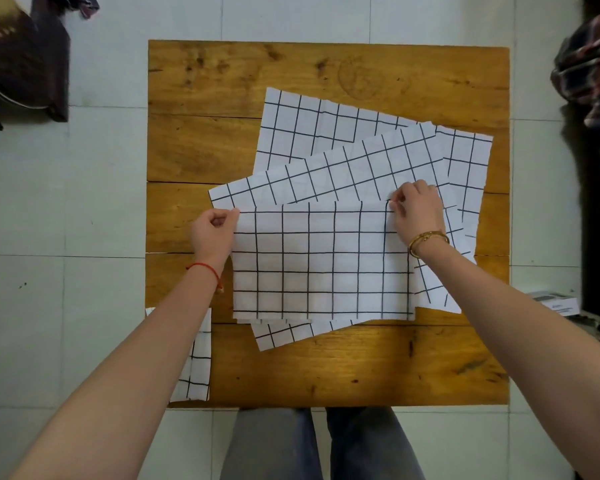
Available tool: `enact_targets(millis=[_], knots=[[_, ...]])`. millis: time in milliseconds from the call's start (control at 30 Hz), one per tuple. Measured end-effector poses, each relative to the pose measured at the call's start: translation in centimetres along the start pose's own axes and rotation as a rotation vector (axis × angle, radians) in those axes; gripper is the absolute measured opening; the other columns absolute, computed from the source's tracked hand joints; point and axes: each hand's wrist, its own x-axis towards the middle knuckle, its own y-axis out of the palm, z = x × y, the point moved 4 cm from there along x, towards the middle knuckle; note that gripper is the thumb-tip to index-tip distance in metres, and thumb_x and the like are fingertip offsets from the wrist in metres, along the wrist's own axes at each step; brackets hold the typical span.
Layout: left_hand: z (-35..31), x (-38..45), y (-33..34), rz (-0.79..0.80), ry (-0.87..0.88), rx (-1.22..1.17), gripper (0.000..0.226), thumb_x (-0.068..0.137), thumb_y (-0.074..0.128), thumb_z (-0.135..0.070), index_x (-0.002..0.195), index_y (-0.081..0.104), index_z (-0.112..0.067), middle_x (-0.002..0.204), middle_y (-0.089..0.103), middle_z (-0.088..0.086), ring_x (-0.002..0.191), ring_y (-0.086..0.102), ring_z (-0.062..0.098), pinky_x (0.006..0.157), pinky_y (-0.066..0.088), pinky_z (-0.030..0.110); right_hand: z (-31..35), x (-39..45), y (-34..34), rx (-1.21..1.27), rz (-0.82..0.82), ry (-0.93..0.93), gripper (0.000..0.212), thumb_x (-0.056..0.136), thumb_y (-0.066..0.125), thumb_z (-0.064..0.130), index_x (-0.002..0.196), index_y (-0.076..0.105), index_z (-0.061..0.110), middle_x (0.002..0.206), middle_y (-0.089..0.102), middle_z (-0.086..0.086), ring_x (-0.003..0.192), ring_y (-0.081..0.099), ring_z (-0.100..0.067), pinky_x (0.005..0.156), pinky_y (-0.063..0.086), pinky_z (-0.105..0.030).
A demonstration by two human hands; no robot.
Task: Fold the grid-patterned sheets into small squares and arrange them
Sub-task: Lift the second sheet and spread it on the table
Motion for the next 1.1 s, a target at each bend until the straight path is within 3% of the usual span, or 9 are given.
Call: enact_targets(millis=[133, 267, 333, 400, 533, 733, 933, 1100], knots=[[0.1, -0.7, 0.1, -0.011, 0.057, 0.04, 0.036, 0.081, 0.073, -0.019, 0.111, 0.055, -0.01, 0.092, 0.056, 0.0, 0.085, 0.052, 0.013, 0.079, 0.049, 0.027, 1.0, 0.4, -0.5, -0.044, -0.071, -0.007, 0.022, 0.088, 0.053, 0.012, 0.109, 0.056, 0.006, 0.11, 0.055, -0.016, 0.103, 0.046, -0.035, 0.085, 0.041, -0.042], [-1.2, -2.4, 0.9, -0.066, 0.436, 0.505, 0.042, 0.085, 0.062, -0.016, 0.125, 0.051, -0.017, 0.119, 0.053, 0.001, 0.11, 0.043, 0.019, 0.091, 0.041, 0.03, 3.9, -0.7, -0.1, -0.1, -0.082, -0.137, 0.043, 0.084, 0.05, 0.016, 0.127, 0.049, 0.008, 0.128, 0.05, -0.014, 0.121, 0.041, -0.035, 0.099, 0.039, -0.044], [-1.5, -3.5, 2.0, -0.007, 0.622, 0.634, 0.047, 0.089, 0.055, -0.012, 0.135, 0.046, -0.017, 0.133, 0.049, 0.002, 0.124, 0.039, 0.021, 0.103, 0.037, 0.034, 6.5, -1.5, 0.9, -0.102, -0.005, -0.234, 0.048, 0.086, 0.048, 0.018, 0.133, 0.045, 0.008, 0.136, 0.047, -0.012, 0.13, 0.036, -0.036, 0.105, 0.034, -0.047], [-1.2, -4.1, 3.0, 0.059, 0.688, 0.746, 0.053, 0.091, 0.052, -0.012, 0.142, 0.04, -0.014, 0.142, 0.043, 0.004, 0.133, 0.034, 0.024, 0.111, 0.034, 0.038, 9.5, -2.5, 2.4, -0.137, 0.089, -0.352, 0.049, 0.089, 0.045, 0.02, 0.137, 0.042, 0.01, 0.141, 0.044, -0.008, 0.135, 0.032, -0.034, 0.11, 0.029, -0.047], [0.2, -4.4, 4.4, 0.136, 0.648, 0.94, 0.061, 0.093, 0.051, -0.018, 0.149, 0.026, -0.014, 0.153, 0.03, 0.005, 0.14, 0.026, 0.028, 0.114, 0.029, 0.044, 14.7, -4.2, 5.5, -0.237, 0.247, -0.505, 0.054, 0.094, 0.042, 0.026, 0.145, 0.032, 0.011, 0.151, 0.034, -0.004, 0.141, 0.024, -0.032, 0.114, 0.022, -0.05], [0.7, -4.2, 4.7, 0.179, 0.578, 1.019, 0.07, 0.094, 0.054, -0.02, 0.152, 0.016, -0.016, 0.158, 0.016, 0.004, 0.144, 0.016, 0.029, 0.116, 0.023, 0.047, 16.9, -4.8, 7.9, -0.364, 0.347, -0.499, 0.057, 0.1, 0.031, 0.031, 0.151, 0.013, 0.011, 0.158, 0.014, -0.001, 0.146, 0.005, -0.031, 0.117, 0.007, -0.053], [0.7, -3.5, 4.3, 0.182, 0.541, 1.007, 0.07, 0.091, 0.059, -0.025, 0.15, 0.022, -0.022, 0.157, 0.019, 0.001, 0.142, 0.018, 0.028, 0.113, 0.027, 0.049, 11.2, -4.7, 6.5, -0.402, 0.317, -0.42, 0.056, 0.099, 0.025, 0.034, 0.151, 0.013, 0.014, 0.159, 0.015, 0.0, 0.146, 0.008, -0.028, 0.118, 0.007, -0.052], [0.6, -3.3, 4.3, 0.18, 0.54, 0.995, 0.07, 0.089, 0.063, -0.024, 0.148, 0.026, -0.022, 0.154, 0.022, 0.002, 0.14, 0.021, 0.028, 0.112, 0.03, 0.048, 1.8, -4.6, 3.2, -0.368, 0.224, -0.148, 0.058, 0.097, 0.017, 0.036, 0.15, 0.017, 0.015, 0.157, 0.022, -0.001, 0.146, 0.011, -0.028, 0.118, 0.007, -0.05]])
